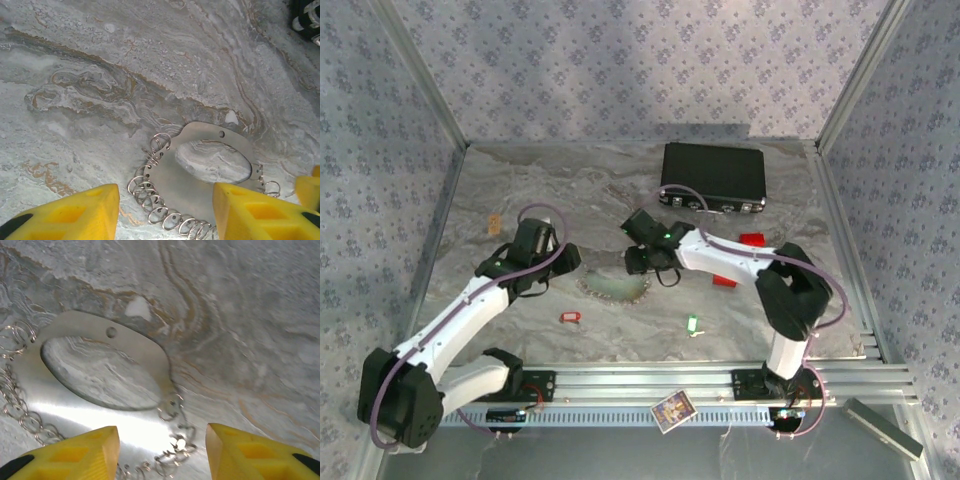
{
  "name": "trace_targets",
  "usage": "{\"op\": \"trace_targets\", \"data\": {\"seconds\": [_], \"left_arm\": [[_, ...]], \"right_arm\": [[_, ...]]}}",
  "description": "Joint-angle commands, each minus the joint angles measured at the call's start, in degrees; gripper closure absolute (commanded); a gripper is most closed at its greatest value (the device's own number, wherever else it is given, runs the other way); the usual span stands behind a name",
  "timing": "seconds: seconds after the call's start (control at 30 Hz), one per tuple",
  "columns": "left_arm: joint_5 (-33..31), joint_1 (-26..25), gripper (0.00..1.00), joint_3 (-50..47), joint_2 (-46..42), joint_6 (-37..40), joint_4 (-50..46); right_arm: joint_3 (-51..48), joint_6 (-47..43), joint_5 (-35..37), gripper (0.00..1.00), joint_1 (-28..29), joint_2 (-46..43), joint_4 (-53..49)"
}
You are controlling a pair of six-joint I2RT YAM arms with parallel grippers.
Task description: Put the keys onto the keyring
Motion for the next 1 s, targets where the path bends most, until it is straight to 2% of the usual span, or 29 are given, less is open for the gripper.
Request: {"op": "trace_targets", "data": {"seconds": [0.0,0.3,0.5,0.77,0.97], "left_arm": [[-1.9,-0.5,0.48,-1.0,-2.6,0.8,-0.1],[-3.6,-0.6,0.48,-1.9,-6.1,0.1,-0.6],[-3.8,-0.6,0.48,-1.8,-6.2,0.2,-0.7],[-3.9,-0.6,0.49,-1.6,-6.4,0.1,-0.7],[-3.9,-0.6,0.49,-1.5,-6.5,0.0,-0.8]], "right_arm": [[6.3,-1.6,5.7,0.57,2.1,5.0,-9.8],[14.3,-1.5,13.0,0.68,5.5,13.7,-18.4],[15.6,-1.2,13.6,0.75,5.8,16.3,-19.4],[17.1,-1.5,13.8,0.77,5.8,18.7,-20.6],[17.5,-1.4,14.8,0.85,5.8,19.2,-21.5]]}}
